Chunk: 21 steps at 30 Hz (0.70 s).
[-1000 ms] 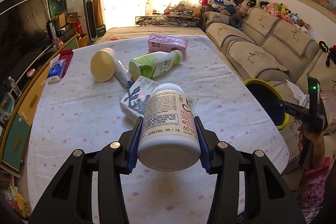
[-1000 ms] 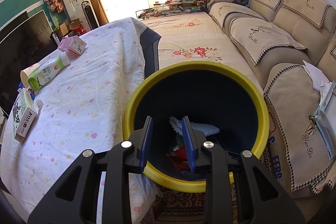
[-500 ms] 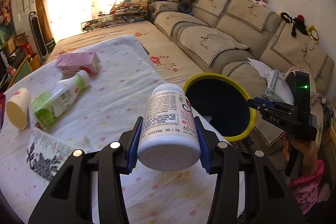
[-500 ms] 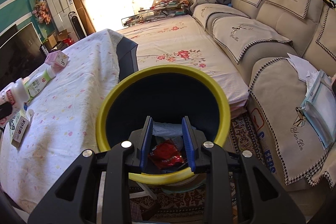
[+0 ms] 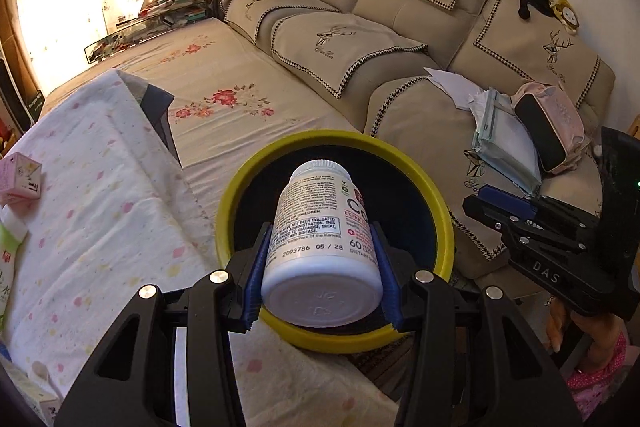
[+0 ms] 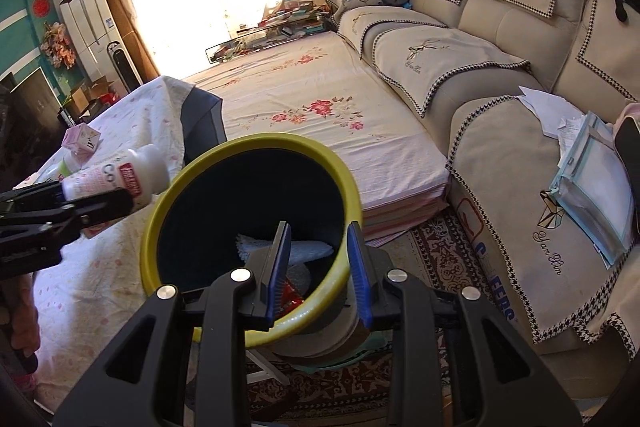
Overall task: Collect trash
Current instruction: 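Open the left gripper to drop the bottle into the bin, then move the right gripper to the green flower-print tea box and grasp it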
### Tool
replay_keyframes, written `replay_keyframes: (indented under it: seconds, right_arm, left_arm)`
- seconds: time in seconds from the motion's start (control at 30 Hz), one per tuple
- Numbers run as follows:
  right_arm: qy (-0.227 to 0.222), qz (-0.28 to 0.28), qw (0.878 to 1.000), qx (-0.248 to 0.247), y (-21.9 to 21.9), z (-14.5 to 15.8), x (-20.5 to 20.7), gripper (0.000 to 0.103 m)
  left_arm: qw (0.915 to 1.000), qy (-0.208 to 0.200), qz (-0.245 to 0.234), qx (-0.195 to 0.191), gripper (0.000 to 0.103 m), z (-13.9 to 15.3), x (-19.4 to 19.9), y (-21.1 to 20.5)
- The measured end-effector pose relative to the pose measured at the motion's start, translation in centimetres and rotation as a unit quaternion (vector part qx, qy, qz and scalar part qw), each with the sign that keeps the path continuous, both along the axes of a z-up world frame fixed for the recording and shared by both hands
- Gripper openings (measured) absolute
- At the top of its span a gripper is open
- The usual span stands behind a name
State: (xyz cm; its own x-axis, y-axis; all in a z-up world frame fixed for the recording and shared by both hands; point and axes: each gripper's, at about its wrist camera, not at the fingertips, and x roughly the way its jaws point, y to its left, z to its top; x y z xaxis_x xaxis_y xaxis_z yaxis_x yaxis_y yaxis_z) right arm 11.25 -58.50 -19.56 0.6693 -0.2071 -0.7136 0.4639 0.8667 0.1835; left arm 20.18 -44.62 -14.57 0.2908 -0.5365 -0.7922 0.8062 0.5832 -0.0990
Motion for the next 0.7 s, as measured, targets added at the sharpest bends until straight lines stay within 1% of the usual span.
replay_keyframes:
  seconds: [0.1,0.13,0.17,0.23,0.3,0.4,0.57,0.7]
  right_arm:
    - [0.002,-0.003,1.0,0.004,-0.4,-0.2,-0.2,0.028]
    - [0.002,-0.002,1.0,0.005,-0.4,-0.3,-0.3,0.028]
    - [0.001,-0.001,1.0,0.005,-0.4,-0.3,-0.3,0.029]
    - [0.001,0.002,1.0,0.006,-0.1,-0.3,-0.2,0.029]
    - [0.001,0.006,1.0,0.007,0.2,-0.2,-0.2,0.029]
    - [-0.001,0.017,1.0,0.007,1.1,0.0,0.1,0.03]
    - [-0.003,0.04,0.999,0.002,3.2,0.6,0.8,0.03]
    - [-0.006,0.063,0.998,-0.001,5.2,1.2,1.6,0.031]
  left_arm:
    - [1.0,-0.002,0.003,0.008,0.048,-0.9,0.4,-1.6]
    - [0.9999,-0.005,0.006,0.01,0.055,-1.1,0.6,-1.9]
    - [0.9999,-0.007,0.009,0.009,0.067,-1.1,0.7,-1.9]
    - [0.9998,-0.011,0.015,0.001,0.071,-0.6,0.6,-1.3]
    - [0.9996,-0.013,0.021,-0.01,0.072,0.3,0.5,-0.2]
    - [0.9985,-0.022,0.036,-0.037,0.076,2.5,-0.1,2.5]
    - [0.9934,-0.052,0.068,-0.076,0.089,6.3,-2.0,8.7]
    - [0.9884,-0.076,0.099,-0.085,0.092,8.4,-3.8,13.9]
